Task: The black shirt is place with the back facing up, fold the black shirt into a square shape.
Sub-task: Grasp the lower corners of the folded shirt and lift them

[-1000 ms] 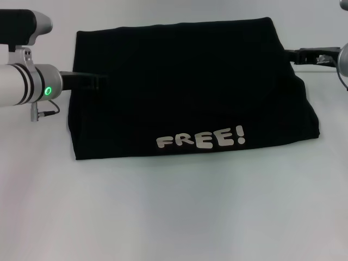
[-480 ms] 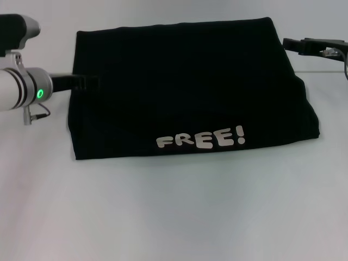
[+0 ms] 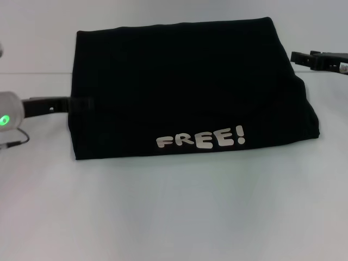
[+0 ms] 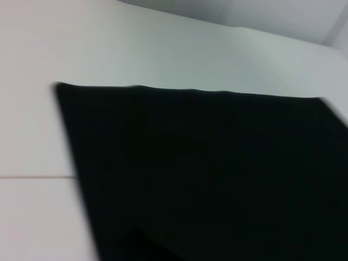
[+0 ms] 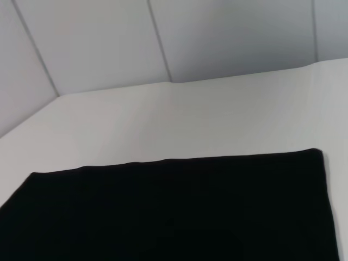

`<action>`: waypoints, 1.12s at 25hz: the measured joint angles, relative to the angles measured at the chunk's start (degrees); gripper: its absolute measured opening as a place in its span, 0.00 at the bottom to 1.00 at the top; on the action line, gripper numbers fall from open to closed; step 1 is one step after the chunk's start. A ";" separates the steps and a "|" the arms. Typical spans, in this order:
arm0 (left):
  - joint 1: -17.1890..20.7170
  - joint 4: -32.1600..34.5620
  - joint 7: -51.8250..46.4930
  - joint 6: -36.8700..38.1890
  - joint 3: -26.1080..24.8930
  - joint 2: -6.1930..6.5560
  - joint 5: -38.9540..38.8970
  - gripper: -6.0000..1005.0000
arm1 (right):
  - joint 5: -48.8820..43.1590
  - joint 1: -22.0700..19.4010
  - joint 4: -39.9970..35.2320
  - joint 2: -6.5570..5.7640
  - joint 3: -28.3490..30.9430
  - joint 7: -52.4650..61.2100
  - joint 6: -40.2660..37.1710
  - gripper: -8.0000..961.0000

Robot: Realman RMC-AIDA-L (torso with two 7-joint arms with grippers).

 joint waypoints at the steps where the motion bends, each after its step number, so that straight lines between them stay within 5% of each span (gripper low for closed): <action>1: 1.65 3.10 0.06 4.07 0.04 -0.54 -0.88 0.83 | 0.01 -0.50 -0.65 0.13 -0.01 0.10 -1.07 0.65; 7: 7.29 9.89 -0.48 15.78 0.30 -0.94 -3.54 0.83 | -0.17 -1.92 -1.45 -0.11 -3.14 0.18 -6.46 0.62; 13: 7.98 6.58 -3.39 14.22 0.37 -0.72 -2.69 0.83 | -0.02 -1.97 -2.56 -0.11 -8.26 0.04 -12.85 0.63; 28: 7.62 0.88 -3.21 8.98 5.16 0.07 -2.17 0.83 | 4.80 -2.96 -4.69 0.23 -7.99 -2.21 -20.63 0.65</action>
